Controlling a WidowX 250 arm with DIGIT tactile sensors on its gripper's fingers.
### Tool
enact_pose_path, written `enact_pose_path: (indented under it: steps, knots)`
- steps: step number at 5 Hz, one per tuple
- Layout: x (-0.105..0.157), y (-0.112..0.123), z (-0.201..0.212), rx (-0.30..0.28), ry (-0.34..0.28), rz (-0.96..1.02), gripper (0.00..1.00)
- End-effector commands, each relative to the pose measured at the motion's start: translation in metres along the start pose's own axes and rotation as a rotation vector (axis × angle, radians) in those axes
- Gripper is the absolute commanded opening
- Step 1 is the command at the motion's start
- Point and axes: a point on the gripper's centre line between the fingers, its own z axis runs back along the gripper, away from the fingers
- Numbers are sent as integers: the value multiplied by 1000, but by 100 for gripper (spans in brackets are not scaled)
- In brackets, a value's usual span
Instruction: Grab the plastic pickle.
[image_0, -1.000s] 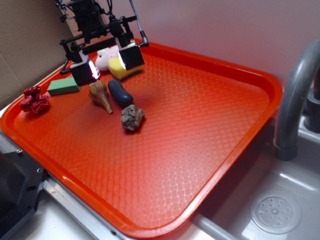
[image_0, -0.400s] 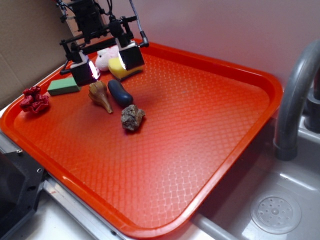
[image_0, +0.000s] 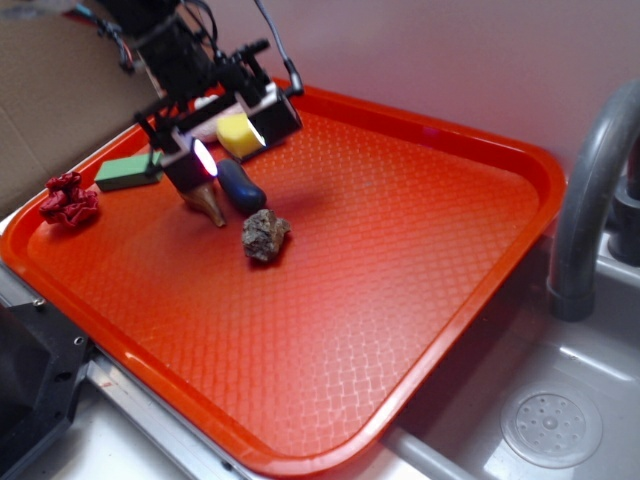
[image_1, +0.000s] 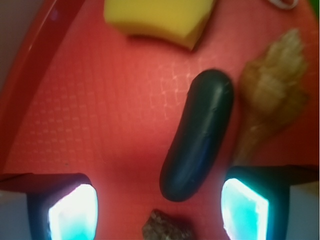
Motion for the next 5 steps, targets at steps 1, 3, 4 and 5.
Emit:
enact_pose_path:
  steps: [1,3,4,5]
  knots:
    - [8,-4,-38,141,-110,93,100]
    - [7,-5,-64,204,-118,109,0]
    - [0,-9,-57,189,-69,2,0]
    - [-16,-19,-38,217,-17,-242,0]
